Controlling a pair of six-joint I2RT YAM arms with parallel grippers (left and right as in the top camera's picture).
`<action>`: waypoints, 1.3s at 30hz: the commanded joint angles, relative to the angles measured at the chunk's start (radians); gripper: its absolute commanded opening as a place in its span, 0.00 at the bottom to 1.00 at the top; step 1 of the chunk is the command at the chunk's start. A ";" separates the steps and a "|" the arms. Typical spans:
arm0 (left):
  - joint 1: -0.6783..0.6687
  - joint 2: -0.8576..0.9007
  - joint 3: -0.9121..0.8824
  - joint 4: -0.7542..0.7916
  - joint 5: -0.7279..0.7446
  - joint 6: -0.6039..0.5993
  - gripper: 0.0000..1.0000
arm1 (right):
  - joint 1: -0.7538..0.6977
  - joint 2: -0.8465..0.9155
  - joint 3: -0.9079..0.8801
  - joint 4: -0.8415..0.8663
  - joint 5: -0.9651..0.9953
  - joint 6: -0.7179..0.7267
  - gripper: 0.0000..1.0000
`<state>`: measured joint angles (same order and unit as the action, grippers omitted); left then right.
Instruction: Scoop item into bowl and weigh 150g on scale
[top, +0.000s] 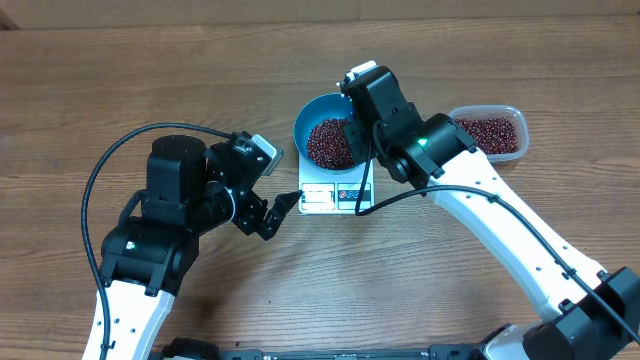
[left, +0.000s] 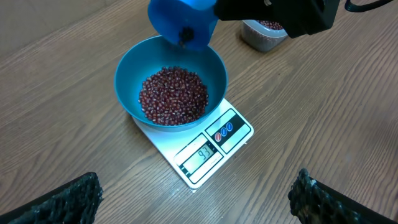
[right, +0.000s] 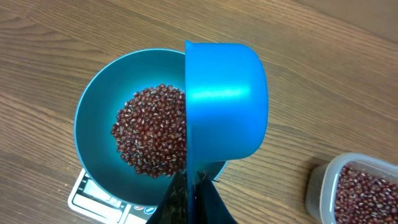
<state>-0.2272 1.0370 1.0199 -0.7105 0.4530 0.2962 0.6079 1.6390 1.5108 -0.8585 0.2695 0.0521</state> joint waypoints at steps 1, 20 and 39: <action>0.005 0.003 0.026 0.004 0.015 0.022 1.00 | 0.017 -0.033 0.023 0.005 0.057 0.000 0.04; 0.005 0.003 0.026 0.004 0.015 0.022 1.00 | 0.021 -0.033 0.023 0.005 0.146 0.000 0.04; 0.005 0.003 0.026 0.004 0.015 0.022 1.00 | -0.011 -0.032 0.022 -0.022 0.437 0.013 0.04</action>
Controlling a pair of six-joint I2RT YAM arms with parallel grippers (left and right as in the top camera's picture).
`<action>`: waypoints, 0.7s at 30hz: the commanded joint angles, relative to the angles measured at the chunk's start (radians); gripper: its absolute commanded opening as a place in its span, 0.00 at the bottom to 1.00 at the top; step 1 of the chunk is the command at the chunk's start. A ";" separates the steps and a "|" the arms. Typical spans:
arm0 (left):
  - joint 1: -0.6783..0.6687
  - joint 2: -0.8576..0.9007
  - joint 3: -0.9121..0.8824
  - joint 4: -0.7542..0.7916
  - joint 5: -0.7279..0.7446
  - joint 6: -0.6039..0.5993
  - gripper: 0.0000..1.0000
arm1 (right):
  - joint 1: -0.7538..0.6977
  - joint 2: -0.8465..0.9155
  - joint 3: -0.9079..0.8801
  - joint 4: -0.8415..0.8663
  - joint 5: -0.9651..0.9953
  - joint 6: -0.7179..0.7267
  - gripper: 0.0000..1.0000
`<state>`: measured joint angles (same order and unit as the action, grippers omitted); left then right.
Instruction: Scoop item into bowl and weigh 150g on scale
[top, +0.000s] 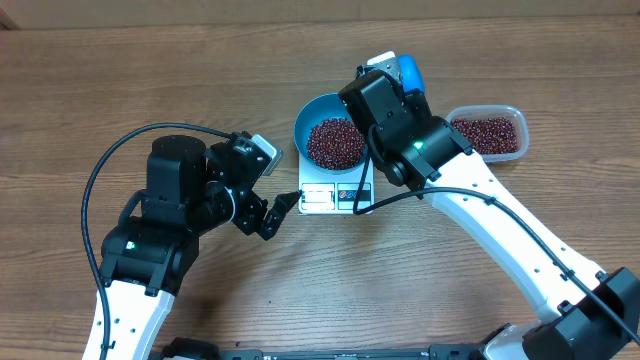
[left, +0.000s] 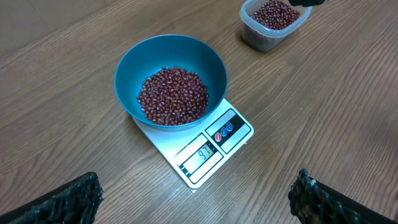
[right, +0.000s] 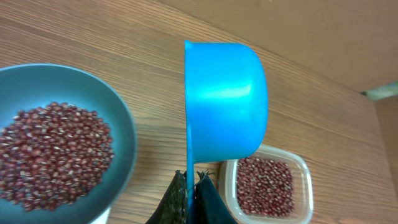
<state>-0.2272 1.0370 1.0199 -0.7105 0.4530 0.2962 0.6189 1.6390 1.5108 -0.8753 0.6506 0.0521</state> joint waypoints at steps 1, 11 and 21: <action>0.005 0.003 0.026 0.004 0.015 0.022 0.99 | -0.032 -0.032 0.022 -0.012 0.056 0.028 0.04; 0.005 0.003 0.026 0.004 0.015 0.022 1.00 | -0.194 -0.032 0.022 -0.185 0.055 0.240 0.04; 0.005 0.003 0.026 0.004 0.015 0.022 0.99 | -0.350 -0.005 0.020 -0.284 -0.039 0.267 0.04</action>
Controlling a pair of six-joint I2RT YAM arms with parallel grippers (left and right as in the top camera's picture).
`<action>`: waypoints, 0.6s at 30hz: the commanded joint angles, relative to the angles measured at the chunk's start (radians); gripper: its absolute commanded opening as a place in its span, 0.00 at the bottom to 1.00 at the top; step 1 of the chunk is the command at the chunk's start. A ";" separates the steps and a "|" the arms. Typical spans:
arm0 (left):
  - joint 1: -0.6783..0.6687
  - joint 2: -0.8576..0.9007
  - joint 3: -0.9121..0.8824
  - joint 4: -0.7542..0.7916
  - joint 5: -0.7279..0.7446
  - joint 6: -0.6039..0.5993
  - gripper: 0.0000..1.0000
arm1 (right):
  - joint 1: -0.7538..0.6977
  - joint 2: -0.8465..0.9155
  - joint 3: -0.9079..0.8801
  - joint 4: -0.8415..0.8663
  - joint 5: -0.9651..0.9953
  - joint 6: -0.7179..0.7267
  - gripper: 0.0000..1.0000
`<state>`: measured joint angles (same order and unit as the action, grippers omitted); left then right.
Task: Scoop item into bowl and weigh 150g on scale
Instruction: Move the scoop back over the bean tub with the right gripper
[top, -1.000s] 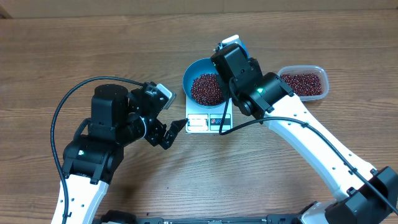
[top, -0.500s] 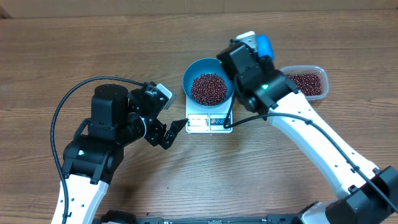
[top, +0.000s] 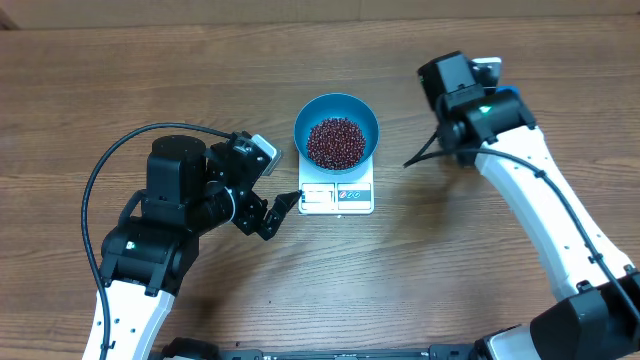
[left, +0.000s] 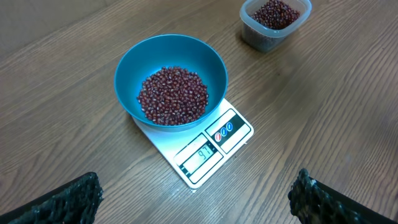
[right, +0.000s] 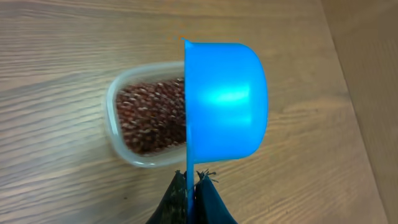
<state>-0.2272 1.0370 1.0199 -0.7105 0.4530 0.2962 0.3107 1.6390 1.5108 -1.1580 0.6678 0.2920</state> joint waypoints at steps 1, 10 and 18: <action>0.005 0.003 0.026 0.004 0.015 0.022 1.00 | -0.053 0.000 0.020 -0.001 -0.086 0.027 0.04; 0.005 0.003 0.026 0.004 0.015 0.022 1.00 | -0.077 0.008 -0.020 0.050 -0.147 0.027 0.04; 0.005 0.003 0.026 0.004 0.015 0.022 1.00 | -0.077 0.010 -0.121 0.137 -0.146 0.026 0.04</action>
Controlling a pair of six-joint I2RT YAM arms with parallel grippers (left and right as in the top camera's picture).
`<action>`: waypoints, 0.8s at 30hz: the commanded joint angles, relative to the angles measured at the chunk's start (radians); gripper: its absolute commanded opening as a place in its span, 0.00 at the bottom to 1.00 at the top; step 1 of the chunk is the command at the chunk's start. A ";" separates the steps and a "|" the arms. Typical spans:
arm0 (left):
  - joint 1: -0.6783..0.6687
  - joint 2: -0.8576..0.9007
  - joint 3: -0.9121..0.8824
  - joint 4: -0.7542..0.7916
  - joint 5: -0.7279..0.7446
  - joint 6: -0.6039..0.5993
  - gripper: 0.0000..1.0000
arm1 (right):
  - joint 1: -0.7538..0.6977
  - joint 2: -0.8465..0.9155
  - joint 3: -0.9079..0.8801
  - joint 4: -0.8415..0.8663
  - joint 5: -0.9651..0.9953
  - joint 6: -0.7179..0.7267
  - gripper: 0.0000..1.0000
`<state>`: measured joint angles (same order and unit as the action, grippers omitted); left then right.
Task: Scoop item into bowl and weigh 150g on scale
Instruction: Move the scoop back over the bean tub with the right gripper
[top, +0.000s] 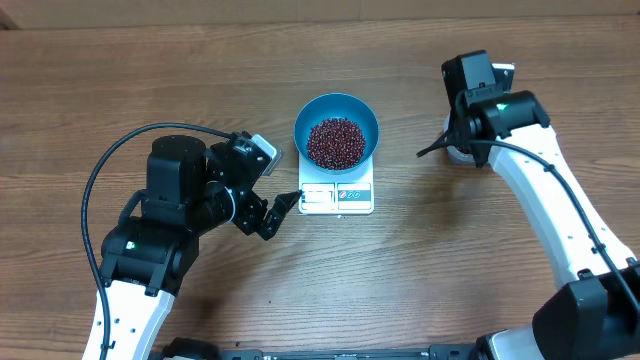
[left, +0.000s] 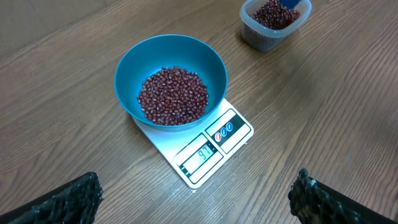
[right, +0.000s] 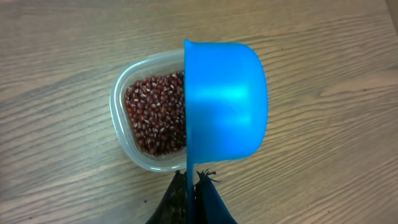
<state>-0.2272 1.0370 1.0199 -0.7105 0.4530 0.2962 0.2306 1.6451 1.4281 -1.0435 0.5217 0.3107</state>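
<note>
A blue bowl (top: 336, 128) of red beans sits on the white scale (top: 337, 197); the same bowl (left: 171, 81) and scale (left: 208, 149) show in the left wrist view, the display near 97. My right gripper (right: 190, 180) is shut on the handle of a blue scoop (right: 224, 102), held on edge over a clear tub of beans (right: 149, 121). In the overhead view the right gripper (top: 470, 100) covers the tub. My left gripper (top: 282, 207) stands open beside the scale, with nothing between its fingers (left: 68, 199).
The clear tub of beans (left: 273, 22) stands at the back right of the wooden table (top: 200, 60), with a corner of the blue scoop (left: 295, 4) over it. A black cable (top: 110, 170) loops around the left arm.
My right gripper has shifted a little with the scoop, now lower and closer over the bean tub. The left arm, the bowl and the scale have not moved.
The scoop was tipped over the blue bowl on the scale. Then my right gripper held it past the bowl's far rim, toward the tub. Then it was above the tub, and now closer over it. The scale reading stayed near 97.
</note>
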 joint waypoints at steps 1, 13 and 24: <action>0.005 0.003 0.026 0.004 0.015 0.022 1.00 | 0.003 0.004 -0.055 0.035 0.000 0.007 0.04; 0.005 0.003 0.026 0.004 0.015 0.022 1.00 | -0.006 0.005 -0.219 0.209 0.061 -0.013 0.04; 0.005 0.003 0.026 0.004 0.015 0.022 1.00 | -0.092 0.005 -0.266 0.343 0.064 -0.123 0.04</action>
<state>-0.2272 1.0370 1.0199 -0.7105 0.4530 0.2962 0.1680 1.6485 1.1702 -0.7258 0.5587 0.2462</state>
